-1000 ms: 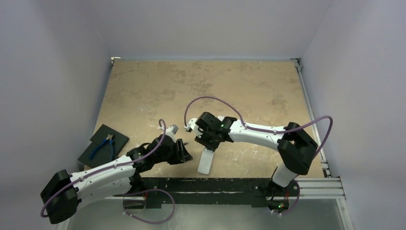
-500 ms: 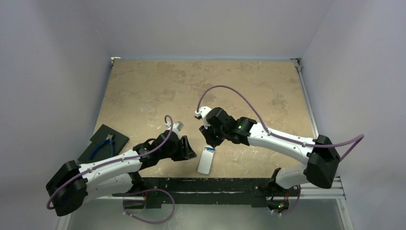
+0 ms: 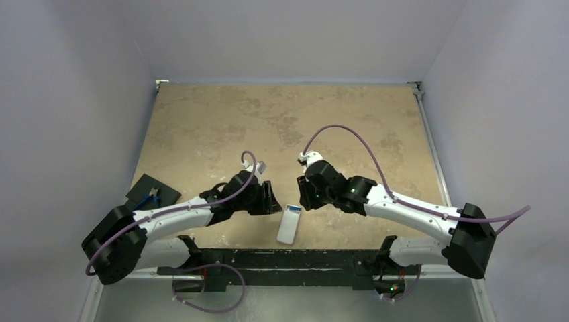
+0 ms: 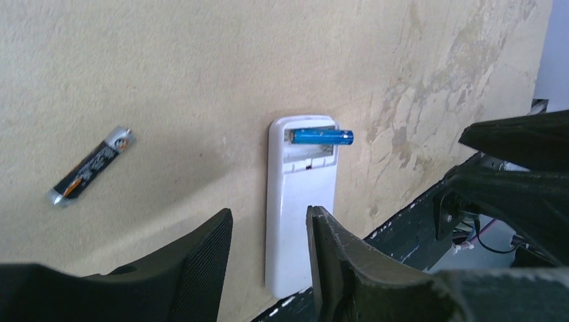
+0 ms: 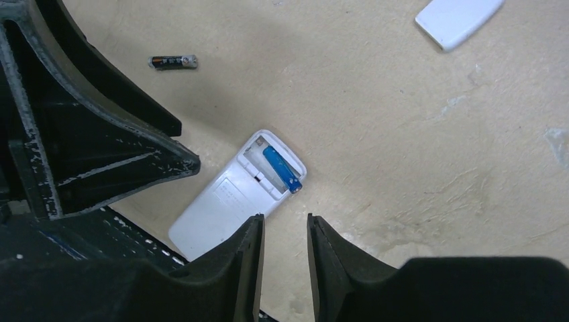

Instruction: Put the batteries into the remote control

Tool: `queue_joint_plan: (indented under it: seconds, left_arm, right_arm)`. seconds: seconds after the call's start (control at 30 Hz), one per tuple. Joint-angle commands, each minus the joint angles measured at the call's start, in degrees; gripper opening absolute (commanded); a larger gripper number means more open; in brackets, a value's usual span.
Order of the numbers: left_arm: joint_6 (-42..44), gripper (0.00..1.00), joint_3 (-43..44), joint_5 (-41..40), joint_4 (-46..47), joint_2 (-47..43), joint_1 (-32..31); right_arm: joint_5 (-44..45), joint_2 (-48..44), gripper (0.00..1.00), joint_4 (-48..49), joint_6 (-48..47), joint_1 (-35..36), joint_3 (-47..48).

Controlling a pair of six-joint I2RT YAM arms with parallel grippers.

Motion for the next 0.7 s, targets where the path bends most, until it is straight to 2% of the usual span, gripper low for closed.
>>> queue_joint_plan:
  seconds: [0.0, 0.33, 0.67]
  left_arm:
    - [3.3, 0.44, 4.5, 2.2, 5.0, 3.7, 1.0]
    - [5.7, 0.42, 7.9, 4.3, 7.7, 11.3, 2.5]
    - [6.0, 0.4, 6.9, 7.0, 11.9, 16.1, 3.1]
  right_arm:
    - [2.6, -2.2, 0.37, 4.3, 8.0, -0.2, -2.8]
    - [2.0, -1.0, 0.36, 6.4, 13.7, -0.5, -5.7]
    - [3.5, 0.4, 0.35, 8.7, 19.2, -1.1, -8.0]
